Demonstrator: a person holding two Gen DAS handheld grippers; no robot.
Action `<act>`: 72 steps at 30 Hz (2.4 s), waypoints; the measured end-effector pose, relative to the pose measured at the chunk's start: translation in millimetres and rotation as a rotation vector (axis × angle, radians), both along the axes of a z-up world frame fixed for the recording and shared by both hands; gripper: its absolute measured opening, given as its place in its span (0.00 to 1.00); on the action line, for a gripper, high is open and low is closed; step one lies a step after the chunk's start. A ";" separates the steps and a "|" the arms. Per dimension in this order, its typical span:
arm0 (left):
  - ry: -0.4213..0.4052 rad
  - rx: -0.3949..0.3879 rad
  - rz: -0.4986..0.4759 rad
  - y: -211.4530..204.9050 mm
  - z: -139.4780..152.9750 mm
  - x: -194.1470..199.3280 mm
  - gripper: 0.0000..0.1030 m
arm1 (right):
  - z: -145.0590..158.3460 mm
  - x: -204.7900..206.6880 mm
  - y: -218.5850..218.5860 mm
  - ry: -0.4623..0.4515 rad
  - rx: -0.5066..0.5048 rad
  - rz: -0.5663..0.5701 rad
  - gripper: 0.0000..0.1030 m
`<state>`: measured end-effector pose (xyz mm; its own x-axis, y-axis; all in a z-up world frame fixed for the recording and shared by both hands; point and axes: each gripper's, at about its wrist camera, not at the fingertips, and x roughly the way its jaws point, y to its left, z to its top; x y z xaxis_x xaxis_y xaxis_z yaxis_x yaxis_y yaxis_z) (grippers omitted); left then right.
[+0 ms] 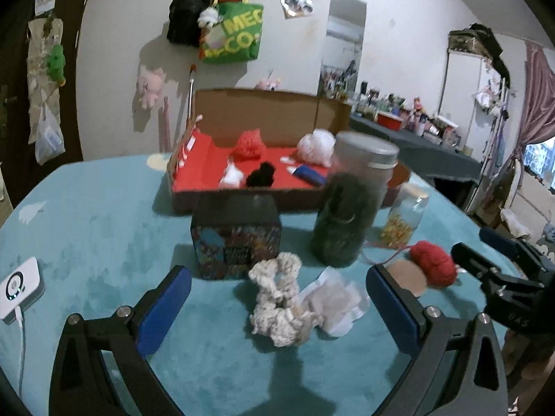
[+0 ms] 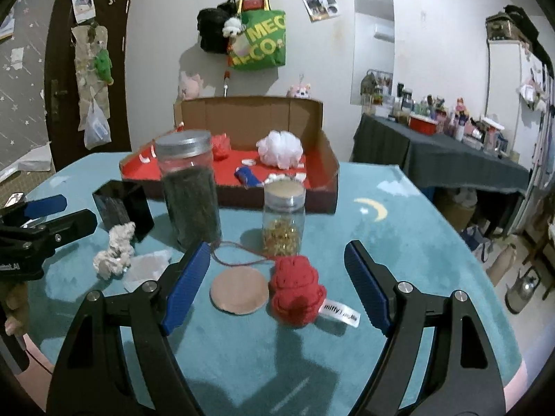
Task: Organize soft objects
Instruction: 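Withdraw both tools from the box toward the remaining soft items, then grasp the white crochet scrunchie with the left tool while the right tool grasps the red knitted toy, then lift the crochet scrunchie and red knitted toy and carry them toward the box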
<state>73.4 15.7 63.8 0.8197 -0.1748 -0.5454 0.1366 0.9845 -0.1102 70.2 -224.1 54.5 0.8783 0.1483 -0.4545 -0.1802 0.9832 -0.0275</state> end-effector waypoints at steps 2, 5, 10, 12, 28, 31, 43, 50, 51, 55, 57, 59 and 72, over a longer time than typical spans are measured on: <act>0.028 0.003 0.007 1.1 -5.8 5.3 1.00 | -4.4 3.6 -1.6 0.013 -0.006 -0.005 0.77; 0.065 0.010 0.013 2.2 -12.1 12.4 1.00 | -8.9 10.5 -5.8 0.035 -0.016 -0.011 0.77; 0.120 0.017 0.000 3.2 -18.2 21.5 0.95 | -18.4 31.4 -14.2 0.128 -0.016 0.006 0.77; 0.146 0.029 -0.006 3.0 -20.3 26.0 0.94 | -22.6 41.4 -20.2 0.191 0.020 0.020 0.77; 0.199 0.017 -0.122 -2.1 -24.2 29.2 0.26 | -30.5 51.2 -34.1 0.281 0.159 0.072 0.33; 0.172 0.003 -0.141 -4.7 -15.8 23.1 0.25 | -19.2 41.9 -26.5 0.242 0.169 0.109 0.33; 0.183 -0.025 -0.267 -34.3 -8.5 34.6 0.26 | -19.3 36.7 18.7 0.269 0.216 0.286 0.33; 0.215 -0.037 -0.277 -38.6 -14.6 39.9 0.26 | -24.8 44.0 24.3 0.293 0.231 0.301 0.33; 0.216 -0.040 -0.277 -37.7 -14.7 40.3 0.26 | -25.7 44.6 24.6 0.296 0.228 0.301 0.33; 0.219 -0.042 -0.277 -37.0 -15.1 40.8 0.26 | -28.4 46.2 24.6 0.308 0.229 0.303 0.33; 0.220 -0.045 -0.276 -36.7 -15.2 41.0 0.26 | -29.2 46.6 24.1 0.311 0.229 0.302 0.33; 0.225 -0.050 -0.277 -36.9 -15.2 40.7 0.26 | -29.7 47.8 24.7 0.315 0.228 0.304 0.33; 0.220 -0.062 -0.245 -22.6 -12.7 36.9 0.26 | -30.3 46.7 24.3 0.315 0.221 0.305 0.33</act>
<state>110.4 -6.9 51.1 0.6134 -0.3903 -0.6866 0.3344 0.9159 -0.2219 116.9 -199.8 24.3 0.6050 0.5001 -0.6196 -0.4269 0.8606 0.2777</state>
